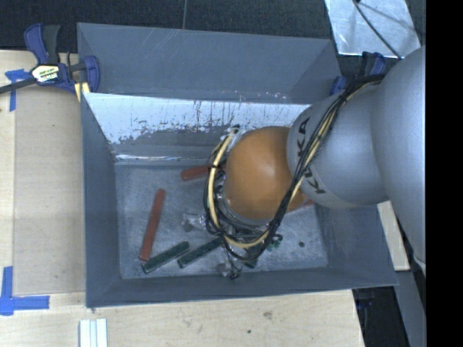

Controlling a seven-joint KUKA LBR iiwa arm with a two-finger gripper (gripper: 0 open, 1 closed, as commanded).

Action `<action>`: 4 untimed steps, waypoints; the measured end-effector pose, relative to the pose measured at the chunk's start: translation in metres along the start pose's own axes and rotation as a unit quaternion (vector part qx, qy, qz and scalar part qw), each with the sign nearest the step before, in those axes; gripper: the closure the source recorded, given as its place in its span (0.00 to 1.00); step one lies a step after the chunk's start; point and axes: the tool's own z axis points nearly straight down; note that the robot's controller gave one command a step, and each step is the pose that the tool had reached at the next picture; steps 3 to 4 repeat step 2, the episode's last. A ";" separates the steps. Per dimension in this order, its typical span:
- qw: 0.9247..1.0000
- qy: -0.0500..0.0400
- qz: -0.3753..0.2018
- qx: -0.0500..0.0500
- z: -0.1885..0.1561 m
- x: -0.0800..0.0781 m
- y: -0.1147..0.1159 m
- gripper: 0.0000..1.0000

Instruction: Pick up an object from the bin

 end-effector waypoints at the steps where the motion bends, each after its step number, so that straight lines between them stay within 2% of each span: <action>1: 1.000 -0.003 0.001 0.001 -0.004 -0.002 0.000 1.00; 2: 1.000 -0.008 -0.004 0.003 -0.177 -0.022 -0.001 1.00; 4: 1.000 -0.008 -0.004 0.003 -0.177 -0.022 -0.001 1.00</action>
Offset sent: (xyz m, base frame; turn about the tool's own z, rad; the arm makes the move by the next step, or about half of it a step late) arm 0.0000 0.0000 0.0000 0.0000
